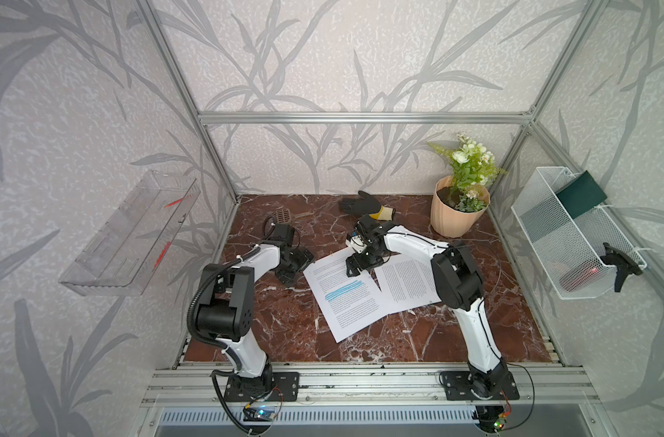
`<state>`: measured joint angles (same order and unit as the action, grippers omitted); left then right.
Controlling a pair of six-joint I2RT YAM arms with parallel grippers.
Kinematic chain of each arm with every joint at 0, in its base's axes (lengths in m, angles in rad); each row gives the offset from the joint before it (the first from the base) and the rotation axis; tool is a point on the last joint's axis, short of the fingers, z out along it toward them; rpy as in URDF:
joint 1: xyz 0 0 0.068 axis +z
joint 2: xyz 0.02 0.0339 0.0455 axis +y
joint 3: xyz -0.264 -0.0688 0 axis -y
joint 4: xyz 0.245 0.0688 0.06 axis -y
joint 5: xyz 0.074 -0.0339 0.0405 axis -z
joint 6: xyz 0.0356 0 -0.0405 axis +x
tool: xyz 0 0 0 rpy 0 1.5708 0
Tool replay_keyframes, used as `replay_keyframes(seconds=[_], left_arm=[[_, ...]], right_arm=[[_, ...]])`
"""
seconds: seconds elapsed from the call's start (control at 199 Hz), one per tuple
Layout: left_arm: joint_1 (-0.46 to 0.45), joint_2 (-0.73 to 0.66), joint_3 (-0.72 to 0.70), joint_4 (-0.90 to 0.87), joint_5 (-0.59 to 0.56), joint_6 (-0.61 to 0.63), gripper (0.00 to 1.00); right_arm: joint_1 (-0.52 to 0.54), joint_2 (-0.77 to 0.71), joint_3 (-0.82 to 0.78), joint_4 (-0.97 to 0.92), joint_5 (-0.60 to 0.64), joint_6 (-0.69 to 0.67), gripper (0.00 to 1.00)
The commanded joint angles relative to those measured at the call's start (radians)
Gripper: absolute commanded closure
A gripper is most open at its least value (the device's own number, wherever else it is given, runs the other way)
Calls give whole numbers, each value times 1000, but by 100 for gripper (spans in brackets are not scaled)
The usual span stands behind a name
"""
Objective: Unclip the paperclips from the documents
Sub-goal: Pick up the document from the center of the board.
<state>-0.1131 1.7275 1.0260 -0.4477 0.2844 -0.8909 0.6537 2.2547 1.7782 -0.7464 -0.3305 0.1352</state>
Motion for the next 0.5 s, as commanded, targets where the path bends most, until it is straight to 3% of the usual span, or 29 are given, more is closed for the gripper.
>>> replay_keyframes(seconds=[0.0, 0.166, 0.497], left_arm=[[-34, 47, 18, 26, -61, 33, 4], [-87, 42, -74, 145, -15, -71, 4], [-89, -21, -233, 505, 159, -377, 4]], right_arm=[[21, 28, -53, 33, 30, 20, 14], [29, 31, -85, 49, 36, 31, 14], [38, 36, -120, 65, 28, 26, 14]])
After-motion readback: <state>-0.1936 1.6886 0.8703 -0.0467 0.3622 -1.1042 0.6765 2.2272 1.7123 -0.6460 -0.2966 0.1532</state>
